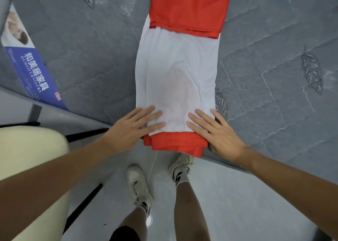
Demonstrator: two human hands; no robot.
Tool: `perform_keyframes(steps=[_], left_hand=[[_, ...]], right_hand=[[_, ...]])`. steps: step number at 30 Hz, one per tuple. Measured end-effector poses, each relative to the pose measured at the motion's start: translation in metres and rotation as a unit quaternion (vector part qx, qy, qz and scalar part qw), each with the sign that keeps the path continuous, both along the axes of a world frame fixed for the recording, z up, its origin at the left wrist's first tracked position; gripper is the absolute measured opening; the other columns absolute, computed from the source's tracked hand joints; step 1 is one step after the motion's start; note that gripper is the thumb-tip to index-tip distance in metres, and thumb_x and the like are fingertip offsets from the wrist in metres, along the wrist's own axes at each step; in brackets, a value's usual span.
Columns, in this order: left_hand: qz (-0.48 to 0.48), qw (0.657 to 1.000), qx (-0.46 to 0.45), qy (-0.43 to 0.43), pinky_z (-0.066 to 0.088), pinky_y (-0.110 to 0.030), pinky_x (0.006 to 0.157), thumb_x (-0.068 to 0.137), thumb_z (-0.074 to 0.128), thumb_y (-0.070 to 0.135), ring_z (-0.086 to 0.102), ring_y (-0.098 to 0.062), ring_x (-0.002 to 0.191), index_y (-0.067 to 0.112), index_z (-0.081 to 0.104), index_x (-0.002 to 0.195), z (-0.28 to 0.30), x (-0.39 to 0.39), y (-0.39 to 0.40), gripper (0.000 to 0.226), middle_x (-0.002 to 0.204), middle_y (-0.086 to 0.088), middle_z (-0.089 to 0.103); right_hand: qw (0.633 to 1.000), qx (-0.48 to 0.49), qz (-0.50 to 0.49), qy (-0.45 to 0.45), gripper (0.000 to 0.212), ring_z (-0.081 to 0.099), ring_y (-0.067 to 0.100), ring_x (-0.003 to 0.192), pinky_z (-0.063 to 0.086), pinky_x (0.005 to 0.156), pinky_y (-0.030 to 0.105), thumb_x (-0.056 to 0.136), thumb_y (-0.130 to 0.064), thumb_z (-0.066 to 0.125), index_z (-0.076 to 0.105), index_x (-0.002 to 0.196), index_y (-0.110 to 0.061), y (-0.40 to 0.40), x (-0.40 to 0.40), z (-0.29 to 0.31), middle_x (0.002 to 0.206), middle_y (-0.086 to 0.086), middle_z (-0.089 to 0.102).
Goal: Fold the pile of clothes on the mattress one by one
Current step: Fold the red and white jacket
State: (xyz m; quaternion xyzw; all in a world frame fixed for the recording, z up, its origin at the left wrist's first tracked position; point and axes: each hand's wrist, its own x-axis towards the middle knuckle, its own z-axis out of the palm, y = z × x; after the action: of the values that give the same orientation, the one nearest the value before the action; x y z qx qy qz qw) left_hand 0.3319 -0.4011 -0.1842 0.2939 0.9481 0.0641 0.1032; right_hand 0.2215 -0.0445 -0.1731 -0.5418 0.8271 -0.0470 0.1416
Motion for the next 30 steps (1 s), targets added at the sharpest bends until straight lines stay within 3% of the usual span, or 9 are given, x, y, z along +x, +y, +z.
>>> perform_keyframes(steps=[4, 10, 14, 17, 19, 22, 25, 28, 30], left_hand=[[-0.013, 1.0, 0.012, 0.003, 0.021, -0.051, 0.127, 0.083, 0.043, -0.003, 0.009, -0.03, 0.16, 0.026, 0.021, 0.165, -0.002, -0.004, 0.003, 0.09, 0.173, -0.004, 0.012], [0.048, 0.986, 0.153, -0.045, 0.029, -0.048, 0.123, 0.078, 0.062, -0.004, 0.023, -0.019, 0.157, 0.029, 0.051, 0.151, -0.009, -0.002, 0.006, 0.08, 0.165, 0.006, 0.038], [0.316, 0.857, 0.382, -0.142, 0.047, -0.032, 0.105, 0.09, 0.058, 0.017, 0.063, -0.013, 0.12, 0.012, 0.073, 0.124, 0.012, -0.007, 0.023, 0.038, 0.128, -0.003, 0.07], [0.479, 0.71, 0.466, -0.221, 0.04, -0.032, 0.076, 0.093, 0.066, 0.03, 0.052, -0.009, 0.076, 0.002, 0.066, 0.083, 0.021, -0.024, 0.036, 0.03, 0.079, -0.004, 0.058], [0.524, 0.681, 0.456, -0.23, 0.036, -0.031, 0.069, 0.094, 0.067, 0.034, 0.046, -0.005, 0.067, 0.006, 0.059, 0.069, 0.021, -0.041, 0.04, 0.038, 0.068, 0.004, 0.052], [0.565, 0.729, 0.353, -0.16, 0.034, -0.03, 0.062, 0.094, 0.069, 0.033, 0.043, -0.004, 0.057, 0.018, 0.05, 0.064, 0.019, -0.06, 0.046, 0.038, 0.059, 0.012, 0.049], [0.537, 0.823, 0.187, -0.018, 0.041, -0.037, 0.075, 0.086, 0.074, 0.037, 0.05, -0.018, 0.092, 0.021, 0.056, 0.1, 0.022, -0.065, 0.046, 0.028, 0.099, 0.001, 0.058], [0.248, 0.956, 0.08, 0.138, 0.045, -0.042, 0.079, 0.075, 0.066, 0.002, 0.055, -0.03, 0.098, 0.017, 0.057, 0.106, 0.025, -0.062, 0.045, 0.036, 0.109, -0.007, 0.056], [0.082, 0.986, 0.104, 0.103, 0.047, -0.044, 0.093, 0.067, 0.06, -0.006, 0.058, -0.032, 0.113, 0.013, 0.062, 0.112, 0.021, -0.051, 0.044, 0.049, 0.121, -0.009, 0.059]], right_hand=[[0.999, -0.022, -0.004, -0.034, 0.076, 0.009, 0.023, 0.161, 0.02, 0.127, 0.053, 0.092, -0.015, 0.049, 0.025, 0.164, -0.023, -0.012, 0.006, -0.002, 0.173, -0.002, 0.017], [0.968, -0.1, -0.138, -0.183, 0.056, 0.02, 0.017, 0.159, 0.018, 0.129, 0.043, 0.1, -0.024, 0.065, 0.05, 0.154, -0.024, -0.017, 0.018, 0.0, 0.165, -0.01, 0.037], [0.849, -0.189, -0.385, -0.31, 0.026, 0.066, 0.004, 0.112, 0.049, 0.108, 0.032, 0.092, -0.03, 0.077, 0.078, 0.116, -0.02, -0.04, 0.01, 0.022, 0.118, -0.011, 0.073], [0.758, -0.216, -0.531, -0.311, 0.014, 0.055, 0.006, 0.069, 0.051, 0.072, 0.038, 0.09, -0.026, 0.081, 0.075, 0.083, -0.015, -0.058, 0.001, 0.028, 0.077, -0.01, 0.069], [0.761, -0.2, -0.564, -0.25, 0.023, 0.061, 0.01, 0.065, 0.053, 0.067, 0.04, 0.088, -0.039, 0.08, 0.071, 0.089, -0.018, -0.068, -0.005, 0.028, 0.074, -0.008, 0.072], [0.796, -0.144, -0.57, -0.145, 0.038, 0.065, 0.02, 0.075, 0.05, 0.067, 0.039, 0.087, -0.051, 0.076, 0.055, 0.106, -0.026, -0.077, -0.007, 0.025, 0.078, -0.006, 0.068], [0.847, -0.138, -0.513, 0.0, 0.039, 0.053, 0.028, 0.096, 0.046, 0.072, 0.042, 0.087, -0.032, 0.077, 0.05, 0.109, -0.016, -0.082, -0.011, 0.022, 0.105, 0.004, 0.055], [0.928, -0.133, -0.337, 0.083, 0.013, 0.046, 0.032, 0.089, 0.031, 0.067, 0.04, 0.082, -0.007, 0.056, 0.056, 0.094, -0.01, -0.088, -0.012, 0.023, 0.099, 0.01, 0.049], [0.964, -0.124, -0.231, 0.04, 0.03, 0.051, 0.035, 0.09, 0.033, 0.07, 0.041, 0.07, 0.003, 0.056, 0.06, 0.097, -0.009, -0.087, -0.005, 0.02, 0.102, 0.009, 0.054]])
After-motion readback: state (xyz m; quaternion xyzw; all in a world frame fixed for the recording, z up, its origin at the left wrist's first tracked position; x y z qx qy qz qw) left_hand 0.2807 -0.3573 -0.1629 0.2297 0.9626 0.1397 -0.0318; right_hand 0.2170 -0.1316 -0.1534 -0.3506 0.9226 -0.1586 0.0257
